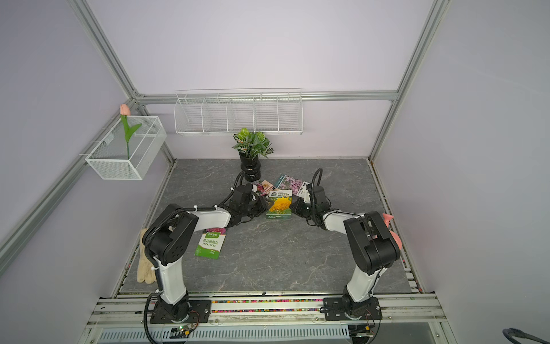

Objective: Arrange the seed packets in a row
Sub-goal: Pick up the seed packet from the center of the board.

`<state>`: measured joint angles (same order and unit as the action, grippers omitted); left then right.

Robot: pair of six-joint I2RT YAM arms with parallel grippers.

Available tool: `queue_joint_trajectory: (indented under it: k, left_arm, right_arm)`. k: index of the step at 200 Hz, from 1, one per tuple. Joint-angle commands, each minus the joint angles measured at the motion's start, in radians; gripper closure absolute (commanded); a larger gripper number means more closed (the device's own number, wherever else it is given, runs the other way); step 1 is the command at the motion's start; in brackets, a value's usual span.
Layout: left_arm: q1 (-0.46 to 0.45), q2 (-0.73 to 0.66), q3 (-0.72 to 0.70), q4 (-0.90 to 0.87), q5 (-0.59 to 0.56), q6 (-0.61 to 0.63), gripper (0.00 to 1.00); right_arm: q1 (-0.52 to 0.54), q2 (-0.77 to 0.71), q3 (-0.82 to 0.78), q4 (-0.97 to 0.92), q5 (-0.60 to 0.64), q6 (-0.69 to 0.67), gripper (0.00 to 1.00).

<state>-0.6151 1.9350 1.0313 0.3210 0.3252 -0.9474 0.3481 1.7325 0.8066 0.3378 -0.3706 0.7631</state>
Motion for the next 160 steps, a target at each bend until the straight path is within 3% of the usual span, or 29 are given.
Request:
queue_joint_trajectory:
  k: [1, 30, 65, 71, 87, 100, 160]
  left_arm:
    - [-0.005, -0.034, -0.002, 0.063, 0.076, -0.014, 0.77]
    - [-0.005, -0.046, 0.011, 0.064, 0.103, -0.012, 1.0]
    - [-0.005, -0.065, 0.001, 0.058, 0.111, -0.009, 1.0]
    - [-0.005, -0.071, -0.003, 0.058, 0.114, -0.007, 1.0]
    - [-0.007, -0.089, -0.017, 0.058, 0.12, 0.001, 1.0]
    - [-0.007, -0.109, -0.03, 0.058, 0.124, 0.011, 1.0]
    - [-0.006, -0.215, -0.116, 0.065, 0.129, 0.069, 1.0]
  right_arm:
    - [0.0, -0.043, -0.031, 0.053, -0.039, 0.009, 0.93]
    - [-0.006, -0.084, -0.066, 0.067, -0.039, 0.006, 0.93]
    - [-0.02, -0.121, -0.099, 0.115, -0.073, 0.017, 0.92]
    - [-0.022, -0.122, -0.1, 0.124, -0.091, 0.021, 0.86]
    - [-0.025, -0.119, -0.1, 0.142, -0.13, 0.035, 0.58]
    - [-0.028, -0.117, -0.111, 0.173, -0.15, 0.055, 0.45]
    - [-0.042, -0.159, -0.162, 0.234, -0.153, 0.106, 0.3]
